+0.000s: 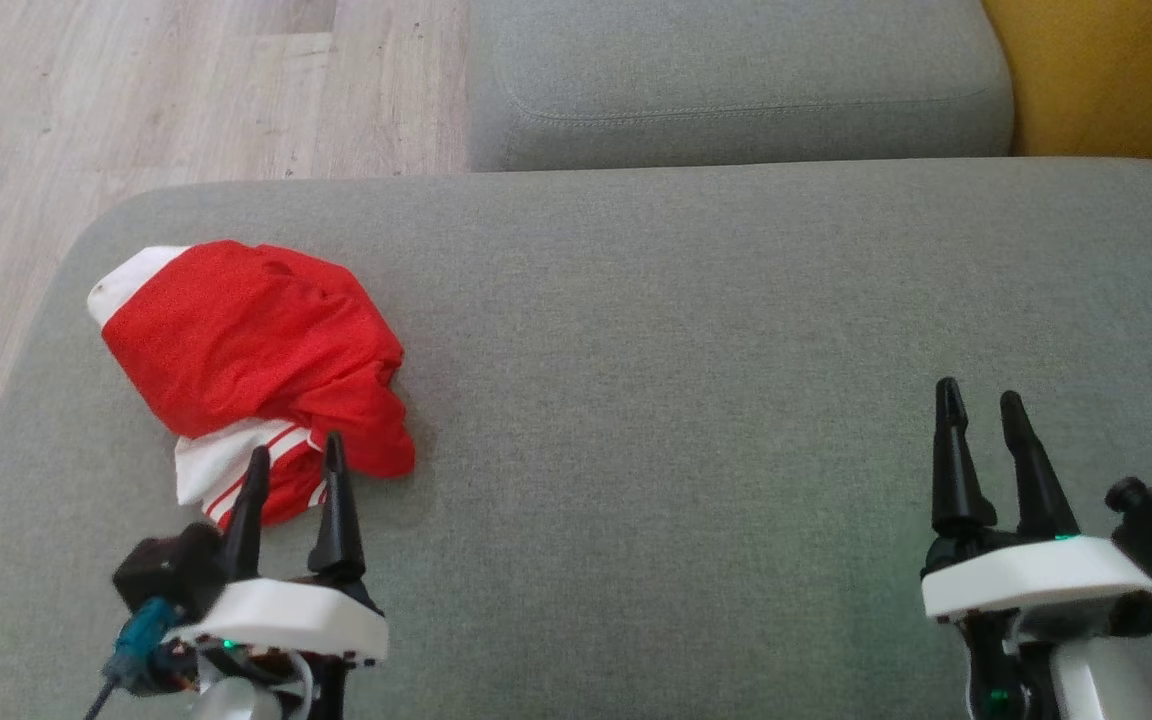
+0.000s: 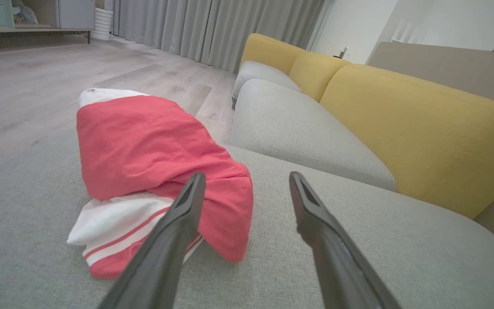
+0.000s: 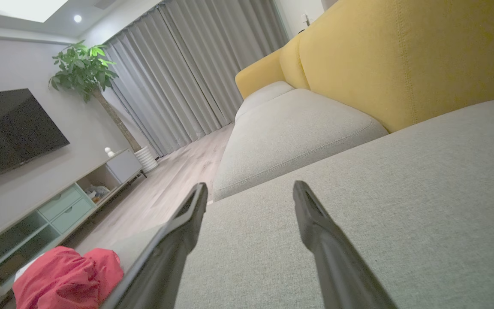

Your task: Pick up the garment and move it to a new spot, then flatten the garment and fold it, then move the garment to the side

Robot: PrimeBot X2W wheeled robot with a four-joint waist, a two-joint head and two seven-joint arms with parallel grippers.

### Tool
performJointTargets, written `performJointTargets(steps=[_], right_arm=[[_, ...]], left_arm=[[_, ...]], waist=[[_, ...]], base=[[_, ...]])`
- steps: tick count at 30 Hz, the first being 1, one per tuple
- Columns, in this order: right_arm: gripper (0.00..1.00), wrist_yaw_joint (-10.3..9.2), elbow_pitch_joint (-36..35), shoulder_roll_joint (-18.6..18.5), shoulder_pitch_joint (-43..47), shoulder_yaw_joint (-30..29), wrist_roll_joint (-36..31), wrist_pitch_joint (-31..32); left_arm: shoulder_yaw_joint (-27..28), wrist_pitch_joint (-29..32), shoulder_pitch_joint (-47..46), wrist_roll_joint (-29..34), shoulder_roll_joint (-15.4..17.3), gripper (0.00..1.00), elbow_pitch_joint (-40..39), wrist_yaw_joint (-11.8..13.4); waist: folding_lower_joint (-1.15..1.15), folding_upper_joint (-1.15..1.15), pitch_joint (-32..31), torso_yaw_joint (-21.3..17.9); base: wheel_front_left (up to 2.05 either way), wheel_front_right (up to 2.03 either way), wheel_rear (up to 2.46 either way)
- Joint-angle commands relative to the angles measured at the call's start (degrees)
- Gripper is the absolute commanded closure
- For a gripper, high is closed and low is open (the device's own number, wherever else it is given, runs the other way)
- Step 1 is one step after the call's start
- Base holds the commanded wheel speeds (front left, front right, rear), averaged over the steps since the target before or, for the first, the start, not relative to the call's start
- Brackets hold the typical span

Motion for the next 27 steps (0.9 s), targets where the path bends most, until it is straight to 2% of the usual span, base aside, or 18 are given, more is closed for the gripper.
performJointTargets(steps=[1,24,27], right_arm=[[0.00,0.53,-2.4,-0.6,-1.4,1.2,-1.7,-0.7],[0.00,0.72,-1.6,-0.7,-0.8,4.3,-24.5,-5.4],[0.00,0.74,-2.2,-0.7,-0.6,4.5,-24.6,-6.0]], left_arm=[[0.5,-0.7,-3.4,1.6,1.4,0.00,-1.9,0.4],[-13.3,-5.3,-7.2,16.3,7.8,0.00,-0.5,9.1],[-13.3,-5.9,-6.8,15.6,7.4,0.00,-1.5,9.8]], waist=[[0.00,0.00,0.0,0.0],[0.00,0.00,-0.2,0.0],[0.00,0.00,-0.1,0.2]], base=[[0.00,0.00,0.00],[0.00,0.00,0.00],[0.00,0.00,0.00]])
